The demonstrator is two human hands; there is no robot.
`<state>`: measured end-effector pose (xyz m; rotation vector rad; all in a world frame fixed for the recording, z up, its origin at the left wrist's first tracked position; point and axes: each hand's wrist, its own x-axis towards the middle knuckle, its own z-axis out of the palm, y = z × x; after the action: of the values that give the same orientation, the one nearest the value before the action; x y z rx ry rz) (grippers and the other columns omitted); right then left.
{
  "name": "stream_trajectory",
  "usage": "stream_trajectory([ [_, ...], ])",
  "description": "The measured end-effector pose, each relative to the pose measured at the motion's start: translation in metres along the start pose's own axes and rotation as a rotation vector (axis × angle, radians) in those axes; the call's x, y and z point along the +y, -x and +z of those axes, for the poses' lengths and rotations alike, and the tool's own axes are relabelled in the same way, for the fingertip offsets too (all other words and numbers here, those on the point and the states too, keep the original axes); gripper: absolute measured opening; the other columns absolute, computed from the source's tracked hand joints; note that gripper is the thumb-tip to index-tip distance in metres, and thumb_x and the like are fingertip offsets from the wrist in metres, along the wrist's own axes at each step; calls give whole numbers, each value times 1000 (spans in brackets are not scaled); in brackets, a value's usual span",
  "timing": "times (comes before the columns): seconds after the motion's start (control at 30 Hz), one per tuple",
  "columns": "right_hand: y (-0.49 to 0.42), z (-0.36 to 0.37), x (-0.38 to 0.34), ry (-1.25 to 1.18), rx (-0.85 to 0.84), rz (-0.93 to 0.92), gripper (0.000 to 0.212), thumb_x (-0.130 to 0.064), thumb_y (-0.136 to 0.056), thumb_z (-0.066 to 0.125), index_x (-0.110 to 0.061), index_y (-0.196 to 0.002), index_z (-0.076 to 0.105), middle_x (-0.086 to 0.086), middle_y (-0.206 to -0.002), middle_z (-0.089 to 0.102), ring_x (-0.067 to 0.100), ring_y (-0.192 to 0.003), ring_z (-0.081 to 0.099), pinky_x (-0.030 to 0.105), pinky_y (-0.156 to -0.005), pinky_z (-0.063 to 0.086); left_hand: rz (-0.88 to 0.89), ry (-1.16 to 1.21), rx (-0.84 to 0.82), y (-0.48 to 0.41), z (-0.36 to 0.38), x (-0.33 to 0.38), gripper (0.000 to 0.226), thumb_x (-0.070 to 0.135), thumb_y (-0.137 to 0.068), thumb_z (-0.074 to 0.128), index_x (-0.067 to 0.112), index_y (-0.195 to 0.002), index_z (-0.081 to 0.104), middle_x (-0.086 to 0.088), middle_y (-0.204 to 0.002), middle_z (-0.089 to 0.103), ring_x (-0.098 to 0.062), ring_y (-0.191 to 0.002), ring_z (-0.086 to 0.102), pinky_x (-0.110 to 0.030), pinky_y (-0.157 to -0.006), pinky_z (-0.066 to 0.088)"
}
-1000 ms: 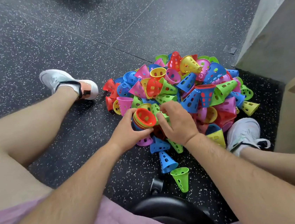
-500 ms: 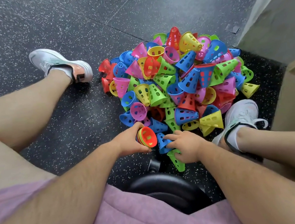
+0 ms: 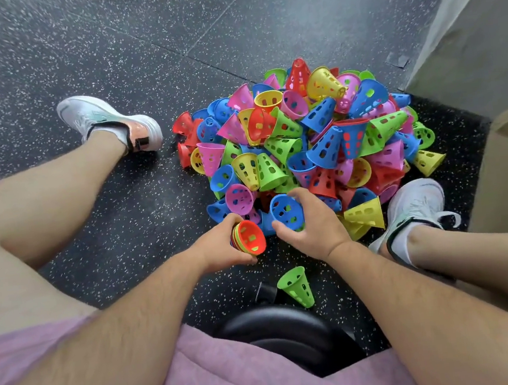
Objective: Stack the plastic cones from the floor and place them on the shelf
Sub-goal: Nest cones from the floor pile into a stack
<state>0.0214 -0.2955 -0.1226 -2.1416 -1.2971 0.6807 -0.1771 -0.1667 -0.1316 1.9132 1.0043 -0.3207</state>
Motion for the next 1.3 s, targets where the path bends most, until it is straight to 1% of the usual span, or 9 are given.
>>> stream_trajectory([
  [0.2, -5, 7, -27, -30, -54, -68, 70, -54, -92, 58, -21, -151, 39, -6, -149, 48, 11, -137, 42, 31, -113, 35, 6, 10, 11, -1, 1, 2, 75, 41, -66, 94, 34, -123, 46, 11, -107, 69, -11, -96, 68, -39, -92, 56],
  [0.4, -4, 10, -24, 44, -139, -110, 66, -51, -92, 58, -24, -150, 40, -5, -144, 51, 13, -132, 45, 35, -112, 37, 7, 68, 58, 0, 0, 1, 70, 35, -67, 95, 32, -119, 49, 8, -104, 69, -13, -94, 68, -36, -86, 57],
  [0.57, -4, 18, -18, 140, -345, -168, 76, -63, -90, 52, -32, -156, 28, -12, -154, 42, 11, -138, 38, 41, -114, 36, 57, 101, 47, -2, 1, 8, 74, 49, -60, 87, 40, -123, 51, 14, -108, 70, -7, -96, 69, -37, -90, 58],
  [0.67, -1, 17, -11, 158, -397, -165, 81, -71, -88, 50, -35, -156, 26, -16, -156, 37, 7, -140, 35, 36, -114, 37, 70, 65, 13, -3, 4, 6, 73, 48, -65, 88, 39, -127, 51, 17, -110, 69, -4, -98, 67, -37, -93, 57],
  [0.77, 9, 11, 4, 256, -361, -197, 59, -64, -88, 53, -32, -137, 45, -11, -134, 52, 12, -123, 50, 33, -98, 46, 57, 26, -6, -3, 7, 1, 70, 38, -66, 93, 36, -122, 52, 15, -106, 70, -6, -97, 68, -36, -92, 56],
  [0.87, 13, 6, 22, 458, -534, -214, 39, -49, -85, 61, -34, -120, 56, -8, -117, 51, 17, -109, 54, 35, -85, 49, 58, -2, -46, -3, 9, -2, 71, 30, -65, 95, 34, -121, 52, 14, -106, 69, -9, -99, 67, -35, -92, 56],
  [1.03, 10, 15, 31, 579, -797, -136, 39, -44, -84, 71, -40, -123, 64, -5, -128, 47, 18, -115, 51, 40, -98, 48, 59, -20, -70, -3, 12, -1, 72, 29, -67, 95, 35, -123, 51, 14, -106, 67, -9, -98, 66, -32, -91, 55],
  [1.17, 5, 23, 32, 562, -830, -108, 17, -39, -88, 71, -31, -104, 72, -3, -118, 51, 21, -109, 56, 40, -95, 50, 61, -12, -62, -4, 11, 1, 75, 31, -67, 95, 33, -127, 51, 12, -111, 67, -10, -102, 66, -33, -93, 55],
  [1.3, 3, 14, 23, 431, -683, -38, 9, -30, -102, 48, -26, -104, 56, -1, -112, 49, 24, -99, 57, 40, -87, 49, 41, 52, -42, -5, 6, -1, 73, 32, -64, 96, 34, -122, 53, 11, -110, 69, -11, -101, 68, -37, -93, 57],
])
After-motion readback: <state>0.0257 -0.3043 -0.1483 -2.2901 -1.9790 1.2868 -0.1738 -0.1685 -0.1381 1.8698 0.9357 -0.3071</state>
